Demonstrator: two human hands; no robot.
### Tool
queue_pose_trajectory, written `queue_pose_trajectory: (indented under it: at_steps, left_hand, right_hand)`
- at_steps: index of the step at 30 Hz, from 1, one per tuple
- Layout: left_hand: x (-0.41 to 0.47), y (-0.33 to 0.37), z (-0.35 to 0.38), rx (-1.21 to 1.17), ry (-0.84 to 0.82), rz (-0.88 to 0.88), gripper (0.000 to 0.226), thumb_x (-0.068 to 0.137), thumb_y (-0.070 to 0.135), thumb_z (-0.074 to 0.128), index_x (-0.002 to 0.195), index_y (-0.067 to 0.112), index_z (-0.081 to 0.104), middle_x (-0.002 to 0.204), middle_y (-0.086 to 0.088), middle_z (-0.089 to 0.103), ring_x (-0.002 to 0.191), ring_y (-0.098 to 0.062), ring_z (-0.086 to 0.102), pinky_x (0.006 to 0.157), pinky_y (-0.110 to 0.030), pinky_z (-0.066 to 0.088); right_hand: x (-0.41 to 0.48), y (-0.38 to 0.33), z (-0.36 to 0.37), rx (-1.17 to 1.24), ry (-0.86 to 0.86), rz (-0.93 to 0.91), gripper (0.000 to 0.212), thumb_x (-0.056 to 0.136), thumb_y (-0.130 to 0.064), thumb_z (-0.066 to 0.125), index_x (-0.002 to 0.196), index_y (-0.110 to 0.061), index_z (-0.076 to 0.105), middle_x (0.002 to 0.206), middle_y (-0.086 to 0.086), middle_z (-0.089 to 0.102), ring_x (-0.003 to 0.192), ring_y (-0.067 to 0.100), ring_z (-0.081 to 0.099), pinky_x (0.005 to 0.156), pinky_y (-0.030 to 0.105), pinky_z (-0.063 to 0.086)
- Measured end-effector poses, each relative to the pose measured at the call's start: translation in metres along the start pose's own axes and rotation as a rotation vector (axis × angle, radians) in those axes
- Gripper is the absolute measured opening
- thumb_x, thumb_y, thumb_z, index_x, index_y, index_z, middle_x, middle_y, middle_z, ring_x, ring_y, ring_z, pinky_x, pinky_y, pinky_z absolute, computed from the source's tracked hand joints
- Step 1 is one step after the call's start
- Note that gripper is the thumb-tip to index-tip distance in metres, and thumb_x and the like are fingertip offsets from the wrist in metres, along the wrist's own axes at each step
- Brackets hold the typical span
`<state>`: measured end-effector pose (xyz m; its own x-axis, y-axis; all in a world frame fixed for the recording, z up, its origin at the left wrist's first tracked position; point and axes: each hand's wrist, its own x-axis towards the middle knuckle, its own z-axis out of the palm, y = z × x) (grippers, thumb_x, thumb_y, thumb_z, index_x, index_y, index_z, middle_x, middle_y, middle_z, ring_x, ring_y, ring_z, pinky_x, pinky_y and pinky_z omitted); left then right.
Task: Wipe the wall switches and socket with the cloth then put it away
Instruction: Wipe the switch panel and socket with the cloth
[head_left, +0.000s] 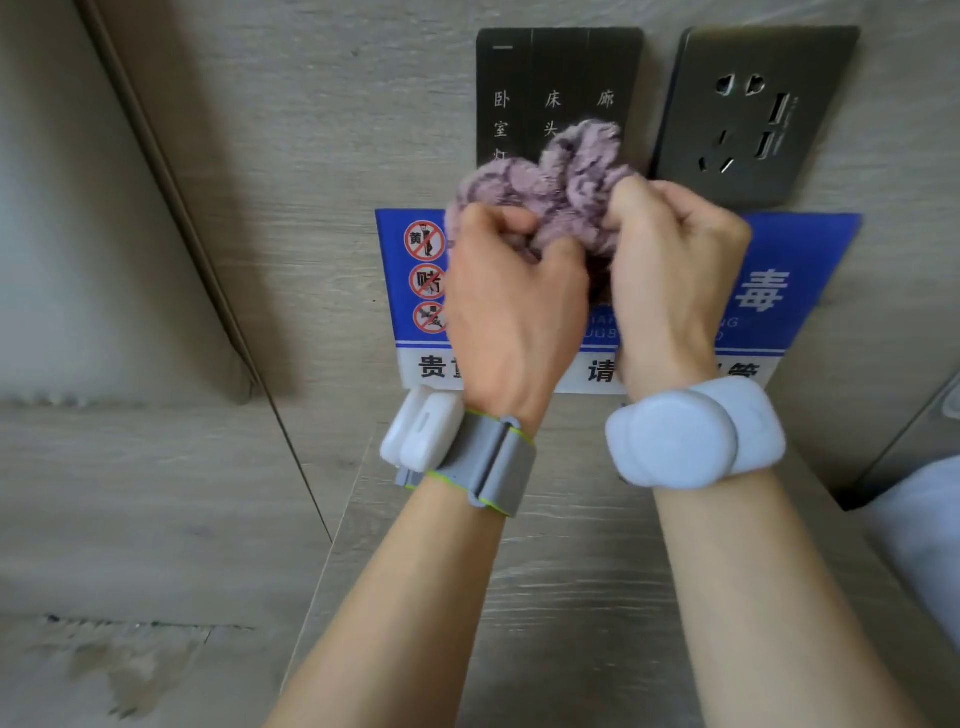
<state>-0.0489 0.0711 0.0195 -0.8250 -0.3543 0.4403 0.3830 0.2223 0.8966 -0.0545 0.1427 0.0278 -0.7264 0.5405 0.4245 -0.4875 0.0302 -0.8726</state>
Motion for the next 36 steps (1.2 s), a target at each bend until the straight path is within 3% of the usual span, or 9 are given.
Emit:
queue_pose_trajectory:
  at_steps: [3, 8, 10, 12, 14, 17, 22, 33, 36]
  left_hand:
    - [-0.003, 0.000, 0.007, 0.001, -0.060, 0.030, 0.023, 0.078, 0.013, 0.062, 0.078, 0.028, 0.045, 0.067, 0.010, 0.053, 0.077, -0.031, 0.063, 0.081, -0.044, 0.056]
    - [0.012, -0.004, -0.013, -0.152, 0.198, 0.095, 0.025, 0.080, 0.000, 0.055, 0.092, 0.021, 0.053, 0.071, 0.013, 0.048, 0.059, -0.002, 0.044, 0.070, -0.026, 0.043]
    - [0.012, 0.000, -0.015, -0.188, 0.158, 0.182, 0.034, 0.077, -0.005, 0.051, 0.104, 0.015, 0.057, 0.086, 0.007, 0.059, 0.075, -0.005, 0.056, 0.082, -0.025, 0.050]
    - [0.007, 0.007, -0.010, -0.186, 0.058, 0.281, 0.050, 0.074, -0.010, 0.050, 0.121, 0.004, 0.058, 0.116, -0.008, 0.065, 0.109, -0.019, 0.062, 0.104, -0.036, 0.050]
    - [0.004, 0.011, -0.005, -0.201, -0.063, 0.321, 0.060, 0.075, -0.011, 0.051, 0.134, 0.000, 0.052, 0.134, -0.016, 0.058, 0.128, -0.024, 0.055, 0.114, -0.041, 0.043]
    - [0.003, 0.014, 0.000, -0.234, -0.215, 0.323, 0.067, 0.078, -0.010, 0.051, 0.143, 0.004, 0.044, 0.141, -0.013, 0.052, 0.132, -0.016, 0.051, 0.117, -0.039, 0.040]
    - [-0.005, 0.020, 0.012, -0.211, -0.309, 0.327, 0.073, 0.079, -0.009, 0.049, 0.149, 0.008, 0.037, 0.132, 0.005, 0.043, 0.125, 0.000, 0.045, 0.118, -0.033, 0.039]
    - [-0.017, 0.026, 0.049, -0.296, -0.392, 0.243, 0.080, 0.073, -0.003, 0.046, 0.151, 0.014, 0.035, 0.146, -0.009, 0.048, 0.138, -0.018, 0.048, 0.118, -0.045, 0.039]
    - [-0.021, 0.029, 0.058, -0.284, -0.419, 0.265, 0.079, 0.073, -0.001, 0.045, 0.151, 0.013, 0.035, 0.148, -0.008, 0.047, 0.140, -0.017, 0.046, 0.119, -0.044, 0.038]
  right_hand:
    - [0.005, 0.001, -0.006, 0.024, 0.027, 0.007, 0.040, 0.081, -0.007, 0.058, 0.043, -0.018, 0.051, 0.040, -0.009, 0.039, 0.049, 0.007, 0.031, 0.048, 0.020, 0.028]
    - [-0.010, -0.003, 0.019, 0.068, -0.156, -0.044, 0.028, 0.082, -0.002, 0.059, 0.059, -0.017, 0.063, 0.053, -0.005, 0.047, 0.058, 0.008, 0.037, 0.052, 0.024, 0.035]
    - [-0.010, -0.006, 0.023, 0.117, -0.162, -0.117, 0.022, 0.085, 0.001, 0.057, 0.089, -0.010, 0.076, 0.074, -0.004, 0.067, 0.071, 0.002, 0.053, 0.070, 0.027, 0.055]
    - [-0.005, -0.011, 0.019, 0.143, -0.107, -0.188, 0.027, 0.089, 0.002, 0.055, 0.109, -0.004, 0.073, 0.097, -0.002, 0.073, 0.091, 0.002, 0.061, 0.094, 0.031, 0.057]
    - [-0.002, -0.013, 0.014, 0.174, -0.055, -0.212, 0.031, 0.090, 0.002, 0.053, 0.116, -0.001, 0.069, 0.109, 0.005, 0.075, 0.104, 0.011, 0.067, 0.101, 0.038, 0.054]
    - [0.005, -0.012, 0.006, 0.199, -0.020, -0.221, 0.032, 0.091, -0.002, 0.051, 0.119, 0.000, 0.067, 0.114, 0.013, 0.074, 0.115, 0.029, 0.066, 0.101, 0.048, 0.053]
    - [0.020, -0.009, -0.011, 0.181, -0.021, -0.212, 0.034, 0.091, -0.008, 0.050, 0.121, -0.001, 0.065, 0.116, 0.014, 0.072, 0.116, 0.030, 0.066, 0.102, 0.049, 0.053]
    - [0.040, -0.013, -0.042, 0.192, -0.035, -0.227, 0.038, 0.089, -0.012, 0.053, 0.125, -0.001, 0.062, 0.125, 0.013, 0.068, 0.125, 0.027, 0.061, 0.109, 0.048, 0.047]
    - [0.045, -0.014, -0.056, 0.209, -0.063, -0.223, 0.028, 0.087, -0.008, 0.055, 0.111, -0.003, 0.068, 0.107, 0.006, 0.073, 0.105, 0.017, 0.066, 0.101, 0.040, 0.053]
